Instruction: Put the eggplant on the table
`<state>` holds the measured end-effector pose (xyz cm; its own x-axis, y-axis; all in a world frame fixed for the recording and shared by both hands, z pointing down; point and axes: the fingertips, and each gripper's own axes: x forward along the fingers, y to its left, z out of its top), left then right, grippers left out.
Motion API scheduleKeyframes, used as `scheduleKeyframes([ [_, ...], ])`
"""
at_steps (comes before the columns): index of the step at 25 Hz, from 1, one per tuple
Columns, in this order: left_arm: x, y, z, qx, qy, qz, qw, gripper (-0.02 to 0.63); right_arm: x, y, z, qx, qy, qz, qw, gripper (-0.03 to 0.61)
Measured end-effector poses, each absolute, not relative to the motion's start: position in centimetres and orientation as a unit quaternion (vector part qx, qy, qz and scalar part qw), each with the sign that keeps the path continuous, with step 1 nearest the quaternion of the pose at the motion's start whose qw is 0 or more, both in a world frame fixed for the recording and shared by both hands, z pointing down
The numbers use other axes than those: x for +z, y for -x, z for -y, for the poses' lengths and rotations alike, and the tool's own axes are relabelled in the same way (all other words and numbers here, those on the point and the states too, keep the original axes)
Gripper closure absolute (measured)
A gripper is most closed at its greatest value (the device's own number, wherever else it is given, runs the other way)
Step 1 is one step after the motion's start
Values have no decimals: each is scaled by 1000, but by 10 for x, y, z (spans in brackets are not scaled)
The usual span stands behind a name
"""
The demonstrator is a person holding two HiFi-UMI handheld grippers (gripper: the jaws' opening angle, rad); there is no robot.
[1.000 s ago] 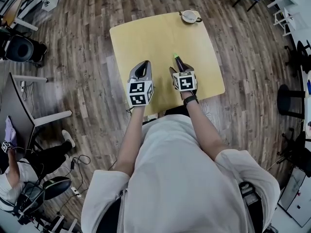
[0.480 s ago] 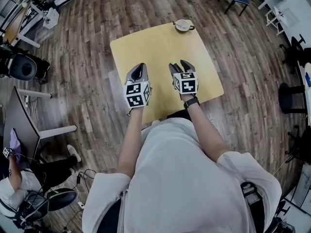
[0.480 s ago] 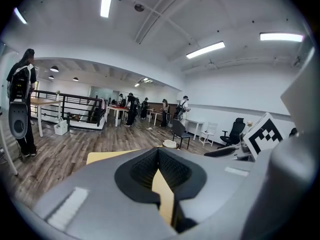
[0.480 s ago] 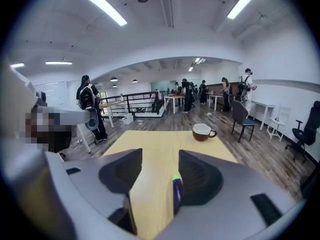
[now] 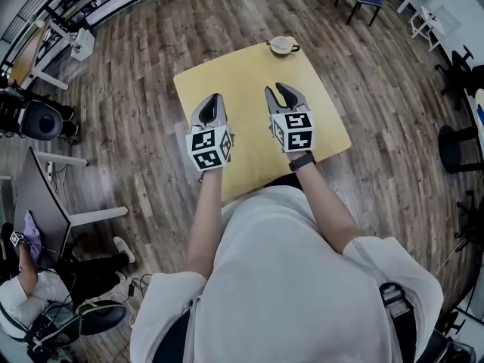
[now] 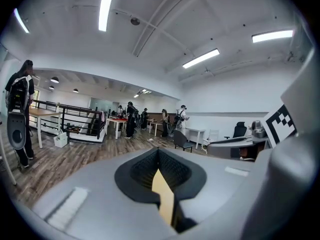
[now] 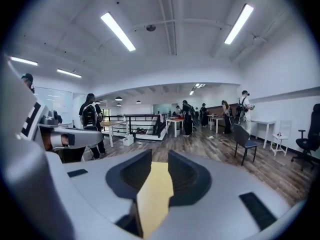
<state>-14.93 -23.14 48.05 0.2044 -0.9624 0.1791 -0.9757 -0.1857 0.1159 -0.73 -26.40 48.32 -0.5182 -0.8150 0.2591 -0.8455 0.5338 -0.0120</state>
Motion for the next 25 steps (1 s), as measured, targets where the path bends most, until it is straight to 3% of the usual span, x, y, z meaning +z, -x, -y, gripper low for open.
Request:
scheduleKeyframes([
  [10, 431, 144, 226, 14, -773, 631, 61, 604, 404, 13, 252, 29, -471, 881, 41, 502],
  [25, 400, 149, 218, -3, -755, 654, 39, 604, 371, 18, 238, 5, -458, 889, 24, 534],
])
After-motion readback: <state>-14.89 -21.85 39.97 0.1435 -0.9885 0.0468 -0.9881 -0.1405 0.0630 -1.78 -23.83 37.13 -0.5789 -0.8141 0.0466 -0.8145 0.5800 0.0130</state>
